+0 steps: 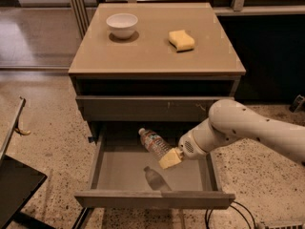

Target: Place water bottle into middle drawer

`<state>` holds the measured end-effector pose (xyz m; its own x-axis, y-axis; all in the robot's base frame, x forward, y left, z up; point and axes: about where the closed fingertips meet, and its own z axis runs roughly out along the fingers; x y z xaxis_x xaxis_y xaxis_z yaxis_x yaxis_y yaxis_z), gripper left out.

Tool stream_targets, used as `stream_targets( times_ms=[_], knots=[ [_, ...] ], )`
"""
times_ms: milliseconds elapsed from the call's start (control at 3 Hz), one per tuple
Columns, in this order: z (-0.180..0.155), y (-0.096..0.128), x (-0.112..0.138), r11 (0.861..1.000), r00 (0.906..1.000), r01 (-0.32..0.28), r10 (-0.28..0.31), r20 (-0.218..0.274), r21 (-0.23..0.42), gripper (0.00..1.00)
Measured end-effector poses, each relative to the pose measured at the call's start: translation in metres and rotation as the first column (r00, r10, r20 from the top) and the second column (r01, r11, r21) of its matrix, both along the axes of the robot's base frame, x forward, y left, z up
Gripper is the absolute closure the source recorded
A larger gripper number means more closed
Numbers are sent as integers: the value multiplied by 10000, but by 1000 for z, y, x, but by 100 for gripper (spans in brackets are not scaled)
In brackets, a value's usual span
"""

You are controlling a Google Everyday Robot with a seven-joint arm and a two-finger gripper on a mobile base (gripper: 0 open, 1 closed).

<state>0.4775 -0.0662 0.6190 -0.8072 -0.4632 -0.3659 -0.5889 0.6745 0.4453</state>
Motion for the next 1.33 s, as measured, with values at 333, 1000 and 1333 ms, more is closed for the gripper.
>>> stream_targets(
  times_ms=[333, 1000, 1333],
  knots=[
    [-14, 28, 9, 9989, 9988, -469, 468, 106, 63, 100],
    [-78, 83, 49, 9964, 9985, -453, 429, -347, -721, 100],
    [-110, 101, 74, 9944, 9979, -79, 11, -644, -1057, 100]
  ],
)
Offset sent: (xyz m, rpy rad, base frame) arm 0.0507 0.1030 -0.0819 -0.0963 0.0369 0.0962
